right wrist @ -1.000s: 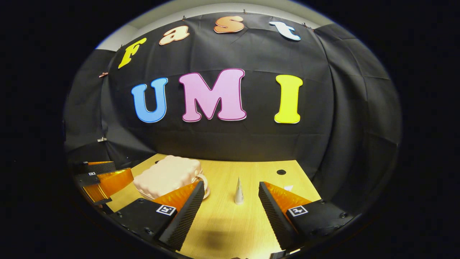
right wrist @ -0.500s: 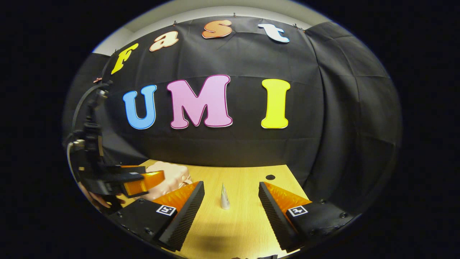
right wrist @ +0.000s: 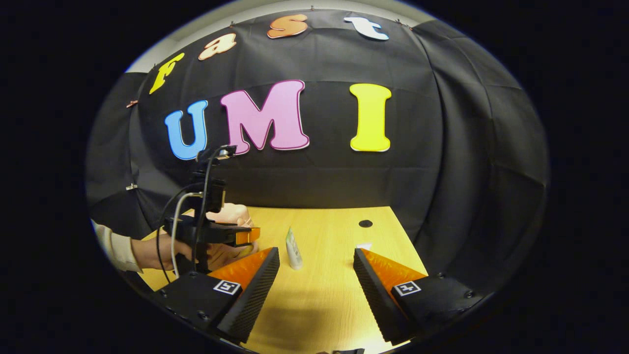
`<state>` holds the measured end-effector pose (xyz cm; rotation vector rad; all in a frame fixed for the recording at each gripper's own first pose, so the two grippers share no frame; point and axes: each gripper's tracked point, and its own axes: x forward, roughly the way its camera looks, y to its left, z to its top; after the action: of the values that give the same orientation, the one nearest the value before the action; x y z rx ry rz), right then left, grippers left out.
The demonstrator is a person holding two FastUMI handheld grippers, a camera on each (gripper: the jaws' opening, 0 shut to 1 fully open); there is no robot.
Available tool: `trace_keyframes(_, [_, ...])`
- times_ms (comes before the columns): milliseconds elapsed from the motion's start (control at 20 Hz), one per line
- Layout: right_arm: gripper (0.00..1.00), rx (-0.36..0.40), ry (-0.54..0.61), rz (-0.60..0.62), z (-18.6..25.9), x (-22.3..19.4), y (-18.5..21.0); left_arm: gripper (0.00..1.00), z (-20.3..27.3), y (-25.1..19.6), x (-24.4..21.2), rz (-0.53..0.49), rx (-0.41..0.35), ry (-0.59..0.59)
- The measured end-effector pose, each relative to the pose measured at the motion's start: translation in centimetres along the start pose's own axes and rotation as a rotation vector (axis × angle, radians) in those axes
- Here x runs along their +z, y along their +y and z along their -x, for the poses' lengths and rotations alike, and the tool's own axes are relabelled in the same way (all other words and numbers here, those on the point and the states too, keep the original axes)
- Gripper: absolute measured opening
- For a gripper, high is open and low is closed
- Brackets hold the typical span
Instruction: First open the suitcase, pack the skin care products into it, and then close the suitcase.
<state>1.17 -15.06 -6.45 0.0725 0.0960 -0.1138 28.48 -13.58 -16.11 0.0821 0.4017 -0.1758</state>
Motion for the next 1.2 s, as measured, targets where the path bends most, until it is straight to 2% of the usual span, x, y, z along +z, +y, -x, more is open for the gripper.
trace_keyframes(100, [0.96,-0.001,0.027,-0.015,-0.2,-1.1,-0.6,0.86,-2.0,0.3,-1.6,0.0,0.037,0.064])
trace_keyframes(150, [0.97,-0.001,0.038,-0.018,-0.3,-1.7,-0.8,0.78,-2.8,0.4,-2.3,-0.001,0.054,0.096])
trace_keyframes(350, [0.98,0.007,0.07,-0.033,-0.5,-2.9,-1.0,0.7,-4.9,2.0,-4.8,-0.023,0.144,0.19])
trace_keyframes(400, [0.98,0.013,0.074,-0.035,-0.6,-3.0,-0.8,0.63,-5.2,2.6,-5.2,-0.029,0.162,0.203])
trace_keyframes(450, [0.98,0.02,0.076,-0.033,-0.6,-3.1,-0.5,0.47,-5.2,3.2,-5.4,-0.036,0.181,0.213])
trace_keyframes(500, [0.98,0.027,0.077,-0.029,-0.7,-3.1,-0.3,0.46,-5.1,3.3,-5.5,-0.036,0.172,0.22])
trace_keyframes(550, [0.98,0.036,0.078,-0.025,-0.8,-3.2,-0.1,0.26,-4.9,3.0,-5.1,-0.036,0.151,0.213])
trace_keyframes(650, [0.98,0.053,0.083,-0.021,-0.9,-3.2,0.4,0.18,-4.5,2.5,-3.8,-0.053,0.119,0.179])
trace_keyframes(750, [0.98,0.065,0.087,-0.023,-1.2,-3.2,0.9,0.13,-3.1,2.5,-1.5,-0.05,0.108,0.145])
trace_keyframes(950, [0.98,0.088,0.081,-0.017,-1.5,-2.9,1.7,0.12,1.6,4.5,5.1,0.046,0.072,0.063])
trace_keyframes(1200, [0.98,0.116,0.066,-0.006,-1.9,-2.0,3.4,0.12,9.4,15.2,14.5,-0.025,0.19,-0.064])
